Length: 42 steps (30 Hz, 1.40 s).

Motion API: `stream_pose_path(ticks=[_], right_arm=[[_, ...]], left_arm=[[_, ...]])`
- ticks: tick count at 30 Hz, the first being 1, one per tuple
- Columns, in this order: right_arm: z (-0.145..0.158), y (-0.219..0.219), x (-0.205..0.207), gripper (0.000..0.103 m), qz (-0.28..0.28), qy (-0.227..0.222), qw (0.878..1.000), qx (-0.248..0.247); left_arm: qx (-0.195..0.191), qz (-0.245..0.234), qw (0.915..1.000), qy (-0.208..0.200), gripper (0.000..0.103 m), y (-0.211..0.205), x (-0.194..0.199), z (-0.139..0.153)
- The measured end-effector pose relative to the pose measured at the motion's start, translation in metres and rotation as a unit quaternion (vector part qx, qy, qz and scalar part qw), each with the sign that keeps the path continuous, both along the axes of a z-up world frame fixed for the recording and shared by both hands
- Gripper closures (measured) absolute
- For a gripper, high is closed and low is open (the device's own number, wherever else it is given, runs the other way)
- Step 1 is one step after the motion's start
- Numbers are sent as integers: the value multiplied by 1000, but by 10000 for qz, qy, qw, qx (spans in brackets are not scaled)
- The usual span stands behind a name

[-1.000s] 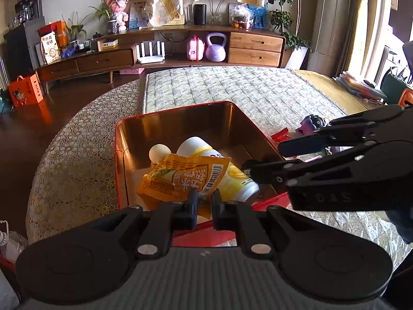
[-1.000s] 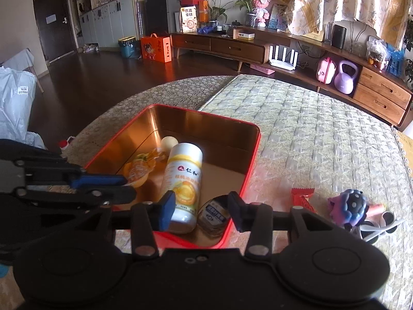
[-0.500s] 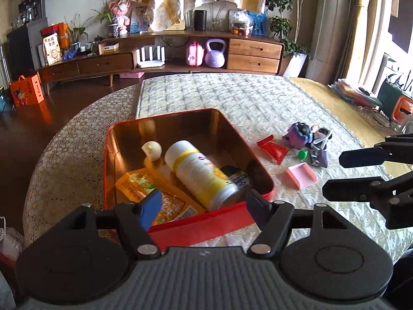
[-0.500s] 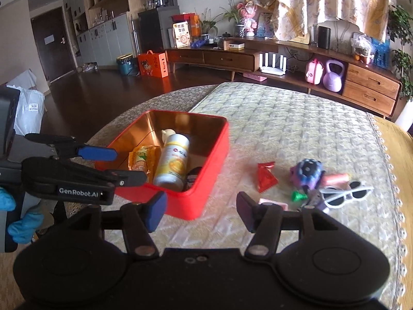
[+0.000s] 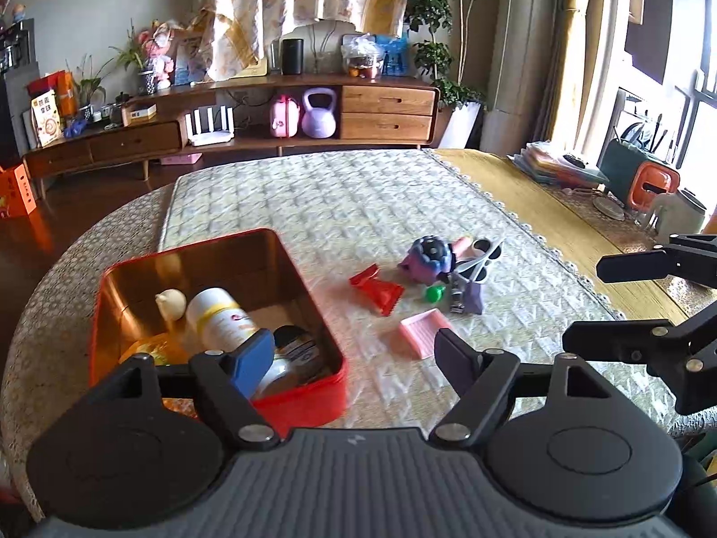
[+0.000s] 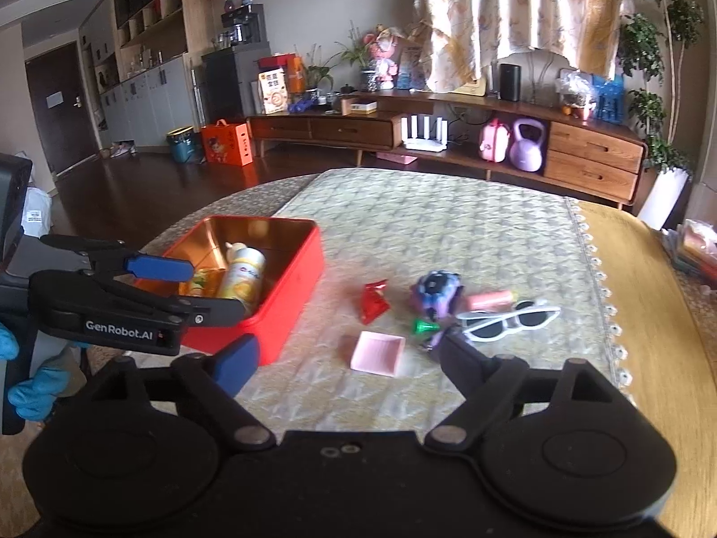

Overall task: Organize rigid objects
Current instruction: 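Open the right tool and withdraw it from the red tin, then move both tools toward the white sunglasses and red wrapper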

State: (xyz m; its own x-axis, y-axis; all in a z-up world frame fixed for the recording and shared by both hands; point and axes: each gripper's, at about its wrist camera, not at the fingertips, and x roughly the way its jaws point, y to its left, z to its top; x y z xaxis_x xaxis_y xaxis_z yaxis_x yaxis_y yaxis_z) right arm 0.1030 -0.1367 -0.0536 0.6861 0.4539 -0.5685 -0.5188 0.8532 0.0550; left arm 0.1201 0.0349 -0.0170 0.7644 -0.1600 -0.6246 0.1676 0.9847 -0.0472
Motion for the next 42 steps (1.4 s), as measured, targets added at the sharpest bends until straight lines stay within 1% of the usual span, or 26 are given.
stream_pose_path(ticks=[2, 5, 13, 21, 25, 27, 32, 36, 39, 42], right_arm=[[-1, -9, 1, 4, -126, -56, 9999, -39], [-4, -22, 3, 2, -243, -108, 9996, -73], [-15, -53, 16, 2, -537, -77, 9985, -68], [-23, -78, 40, 2, -789, 81, 9968, 53], [-27, -89, 52, 2, -911, 156, 9957, 97], [-29, -92, 56, 2, -934, 176, 9954, 112], [-32, -98, 67, 2, -957, 223, 9951, 118], [-33, -100, 78, 2, -1007, 262, 9945, 132], [-33, -103, 90, 4, -1101, 333, 9932, 157], [-34, -104, 101, 4, -1197, 395, 9918, 205]], left_arm=[[-8, -2, 10000, -9, 19, -9, 4, 0], [-87, 39, 9999, 41, 17, -19, 12, -2], [-124, 339, 9993, 135, 16, -39, 42, -5], [-229, 630, 9970, 396, 16, -53, 82, -12], [-139, 803, 9955, 481, 16, -60, 100, -19], [-154, 878, 9948, 496, 16, -62, 108, -22], [-266, 1098, 9919, 584, 16, -69, 128, -27], [-223, 1352, 9882, 689, 16, -78, 140, -34], [-288, 1495, 9853, 782, 16, -80, 148, -39], [-242, 1608, 9837, 764, 16, -84, 154, -41]])
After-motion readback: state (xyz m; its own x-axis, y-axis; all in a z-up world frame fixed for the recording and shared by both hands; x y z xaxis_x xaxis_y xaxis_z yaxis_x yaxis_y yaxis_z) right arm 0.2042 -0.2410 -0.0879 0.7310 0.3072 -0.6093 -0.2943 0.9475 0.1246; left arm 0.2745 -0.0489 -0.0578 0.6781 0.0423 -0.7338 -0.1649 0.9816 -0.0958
